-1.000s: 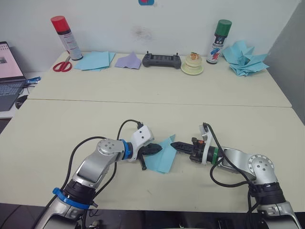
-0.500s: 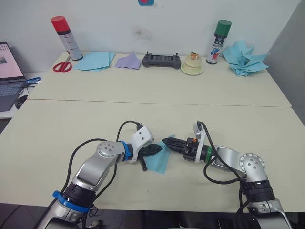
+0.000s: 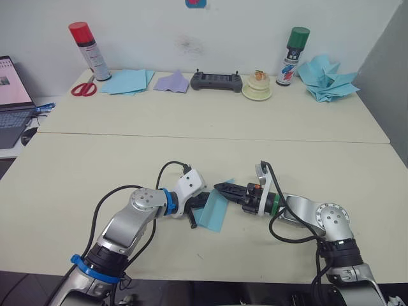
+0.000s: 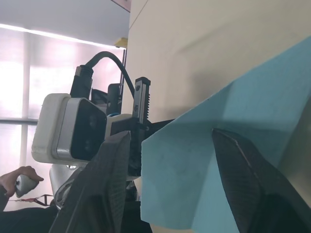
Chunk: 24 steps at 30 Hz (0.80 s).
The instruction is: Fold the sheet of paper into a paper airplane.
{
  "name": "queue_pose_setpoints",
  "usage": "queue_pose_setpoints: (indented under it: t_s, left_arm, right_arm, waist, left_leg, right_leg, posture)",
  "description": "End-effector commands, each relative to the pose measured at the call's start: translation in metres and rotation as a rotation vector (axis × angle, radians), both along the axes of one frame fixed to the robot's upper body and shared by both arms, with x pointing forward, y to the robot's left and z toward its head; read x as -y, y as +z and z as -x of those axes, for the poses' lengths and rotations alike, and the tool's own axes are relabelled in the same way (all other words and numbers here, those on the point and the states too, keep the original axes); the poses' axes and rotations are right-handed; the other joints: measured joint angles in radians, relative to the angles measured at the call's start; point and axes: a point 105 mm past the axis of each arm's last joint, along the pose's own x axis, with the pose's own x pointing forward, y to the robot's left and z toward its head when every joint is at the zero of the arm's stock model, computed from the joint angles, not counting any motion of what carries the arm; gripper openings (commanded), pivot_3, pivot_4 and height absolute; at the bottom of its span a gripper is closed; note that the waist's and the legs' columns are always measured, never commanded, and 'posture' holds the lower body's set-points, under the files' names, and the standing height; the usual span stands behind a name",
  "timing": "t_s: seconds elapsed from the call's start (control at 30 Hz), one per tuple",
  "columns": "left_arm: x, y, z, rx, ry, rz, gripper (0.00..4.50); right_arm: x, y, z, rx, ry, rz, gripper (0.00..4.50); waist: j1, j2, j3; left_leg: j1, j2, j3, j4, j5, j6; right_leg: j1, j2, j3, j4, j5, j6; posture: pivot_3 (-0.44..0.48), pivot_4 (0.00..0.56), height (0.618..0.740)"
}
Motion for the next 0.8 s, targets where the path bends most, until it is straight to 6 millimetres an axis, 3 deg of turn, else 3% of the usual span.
queue_pose_setpoints:
  t_s: [0.03, 0.17, 0.47, 0.67, 0.8]
  left_arm:
    - [-0.019, -0.027, 0.003, -0.081, 0.068, -0.085, 0.00]
    - [-0.023, -0.026, 0.001, -0.080, 0.082, -0.088, 0.00]
    - [-0.034, -0.027, 0.001, -0.106, 0.118, -0.083, 0.00]
    - [-0.048, -0.026, 0.002, -0.117, 0.154, -0.078, 0.00]
    - [-0.047, -0.017, -0.004, -0.123, 0.196, -0.013, 0.00]
  right_arm:
    - [0.003, 0.005, -0.005, 0.051, -0.011, 0.009, 1.50]
    - [0.003, 0.006, -0.007, 0.077, -0.009, 0.023, 0.04]
    - [-0.009, 0.011, -0.012, 0.162, 0.018, 0.035, 0.01]
    - [-0.016, 0.003, -0.016, 0.303, 0.050, 0.158, 0.01]
    - [-0.018, -0.004, -0.017, 0.393, 0.071, 0.227, 0.01]
  waist:
    - [0.000, 0.000, 0.000]
    - [-0.002, 0.000, -0.001]
    - [-0.008, 0.000, -0.001]
    - [-0.015, 0.001, -0.001]
    - [-0.019, 0.001, -0.001]
  left_leg:
    - [0.000, 0.000, 0.000, 0.000, 0.000, 0.000]
    - [0.001, 0.000, 0.000, 0.000, 0.000, 0.000]
    - [0.004, 0.001, 0.001, -0.001, 0.000, 0.000]
    - [0.005, 0.001, 0.001, -0.001, 0.000, 0.000]
    - [0.006, 0.001, 0.000, -0.001, 0.000, 0.000]
  right_leg:
    - [0.000, 0.000, 0.000, 0.000, 0.000, 0.000]
    - [0.000, 0.000, 0.000, 0.000, 0.000, 0.000]
    - [0.002, 0.001, 0.001, 0.001, 0.000, 0.000]
    - [0.002, 0.001, 0.001, 0.001, 0.000, 0.000]
    - [0.003, 0.001, 0.001, 0.002, 0.000, 0.000]
  posture:
    - [0.000, 0.150, 0.740]
    - [0.000, 0.150, 0.740]
    - [0.000, 0.150, 0.740]
    - [0.000, 0.150, 0.740]
    - [0.000, 0.150, 0.740]
